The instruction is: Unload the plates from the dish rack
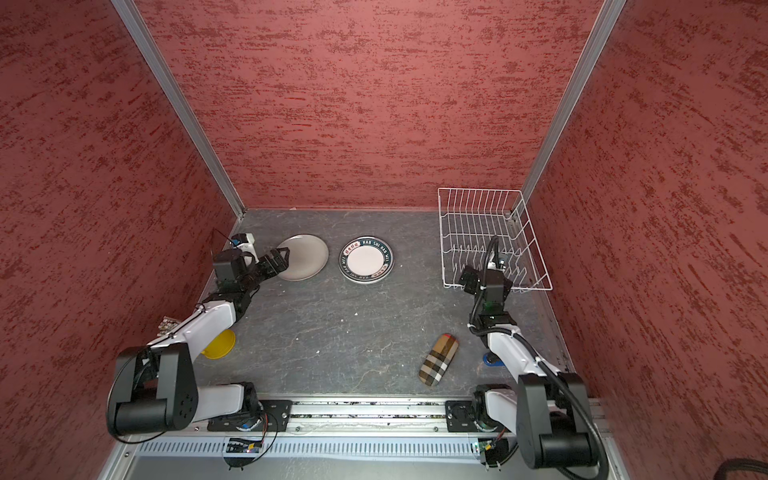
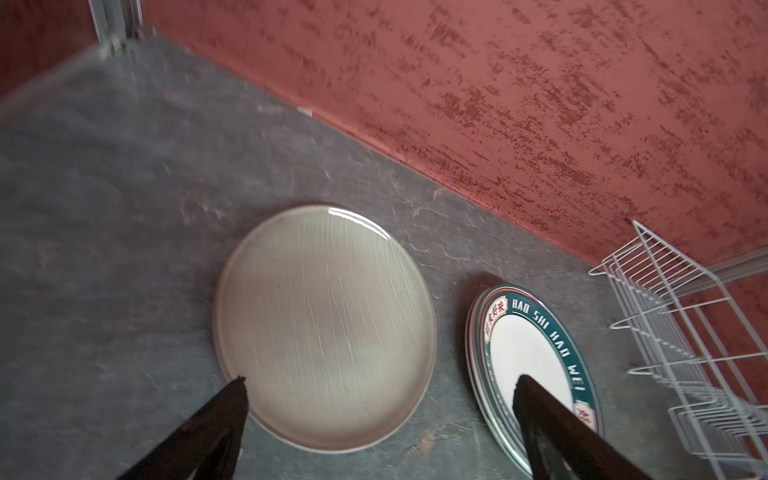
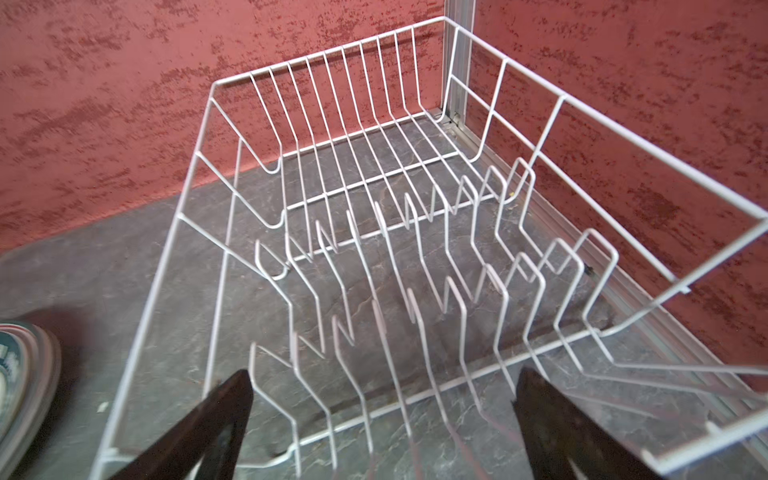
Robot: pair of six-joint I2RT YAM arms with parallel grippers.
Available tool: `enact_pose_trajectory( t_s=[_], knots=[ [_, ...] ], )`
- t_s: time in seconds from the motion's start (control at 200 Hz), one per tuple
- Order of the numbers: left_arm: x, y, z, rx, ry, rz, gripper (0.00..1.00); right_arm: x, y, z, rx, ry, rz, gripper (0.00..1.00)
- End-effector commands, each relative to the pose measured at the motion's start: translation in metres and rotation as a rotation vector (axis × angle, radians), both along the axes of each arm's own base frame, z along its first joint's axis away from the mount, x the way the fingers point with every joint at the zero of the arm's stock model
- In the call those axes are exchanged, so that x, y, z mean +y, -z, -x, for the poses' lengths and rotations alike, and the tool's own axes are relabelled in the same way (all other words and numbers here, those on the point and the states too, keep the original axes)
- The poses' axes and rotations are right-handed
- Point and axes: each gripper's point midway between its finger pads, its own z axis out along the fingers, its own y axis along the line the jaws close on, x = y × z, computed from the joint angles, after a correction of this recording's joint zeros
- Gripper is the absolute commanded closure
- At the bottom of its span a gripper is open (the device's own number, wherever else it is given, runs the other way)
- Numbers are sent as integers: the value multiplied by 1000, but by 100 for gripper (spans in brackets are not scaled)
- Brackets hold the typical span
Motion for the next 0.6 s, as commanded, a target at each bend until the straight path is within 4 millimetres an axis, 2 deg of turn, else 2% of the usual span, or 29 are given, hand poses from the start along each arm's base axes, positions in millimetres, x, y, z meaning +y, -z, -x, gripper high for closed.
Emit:
enact_pose_trajectory(
  t_s=[0.0,0.075,0.15,0.251,0.321,0.511,0.596],
  knots=[
    [11,-27,5,-168,-22,-292,1,-9,-35,-4,-236,22,115,1],
    [13,-18,13,-196,-24,-374,1,-8,-27,1,-273,10,140,1],
    [16,-4,19,-207,-30,-397,1,-5,-30,3,-322,-9,168,1],
    [12,-7,23,-244,-17,-384,1,-2,-23,0,-326,-24,169,1],
    [12,-9,25,-268,-22,-384,1,1,-8,-3,-309,-43,174,1],
    [12,-10,31,-287,-27,-379,1,1,-3,-14,-264,-41,175,1],
    [6,-1,36,-267,-18,-364,1,1,-2,-16,-260,-42,176,1]
  ],
)
